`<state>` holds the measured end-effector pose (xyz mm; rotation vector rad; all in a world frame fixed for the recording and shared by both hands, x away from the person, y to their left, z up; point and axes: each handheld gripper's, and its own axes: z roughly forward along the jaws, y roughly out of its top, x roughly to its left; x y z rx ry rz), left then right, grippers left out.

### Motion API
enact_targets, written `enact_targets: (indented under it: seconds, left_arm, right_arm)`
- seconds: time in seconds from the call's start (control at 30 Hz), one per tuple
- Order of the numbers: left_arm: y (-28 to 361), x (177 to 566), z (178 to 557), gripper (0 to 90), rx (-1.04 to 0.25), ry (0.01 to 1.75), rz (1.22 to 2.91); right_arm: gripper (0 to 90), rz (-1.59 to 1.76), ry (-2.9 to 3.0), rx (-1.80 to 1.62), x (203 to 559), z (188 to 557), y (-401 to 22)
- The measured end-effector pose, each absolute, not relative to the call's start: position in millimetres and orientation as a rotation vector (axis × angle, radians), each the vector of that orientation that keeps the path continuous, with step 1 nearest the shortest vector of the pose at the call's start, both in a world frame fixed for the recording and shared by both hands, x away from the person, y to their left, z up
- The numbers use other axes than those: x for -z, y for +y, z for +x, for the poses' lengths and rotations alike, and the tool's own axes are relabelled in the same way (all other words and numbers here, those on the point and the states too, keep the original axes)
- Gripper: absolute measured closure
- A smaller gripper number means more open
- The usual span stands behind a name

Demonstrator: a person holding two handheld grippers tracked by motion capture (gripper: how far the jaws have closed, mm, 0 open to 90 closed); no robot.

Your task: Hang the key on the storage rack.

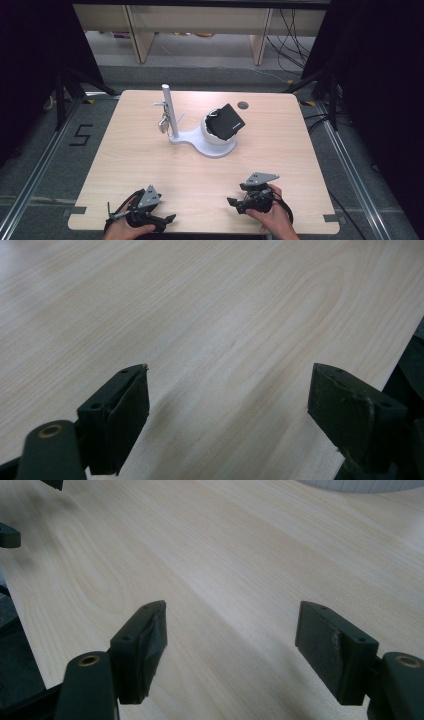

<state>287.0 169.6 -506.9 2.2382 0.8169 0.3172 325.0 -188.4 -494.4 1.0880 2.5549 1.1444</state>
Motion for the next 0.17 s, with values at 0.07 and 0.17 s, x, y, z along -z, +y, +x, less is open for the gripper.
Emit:
enact_targets:
  seconds: [0.07, 0.17]
  left_arm:
    - [170.1, 507.4, 286.6, 16.6, -0.304, 0.838, 2.218]
    - [172.6, 506.5, 287.8, 16.6, -0.312, 0.838, 2.23]
  right_arm:
    - [29.8, 1.105, 2.554, -1.137, 494.0, 324.4, -188.4]
    - [29.7, 1.096, 2.548, -1.137, 494.0, 324.7, -188.5]
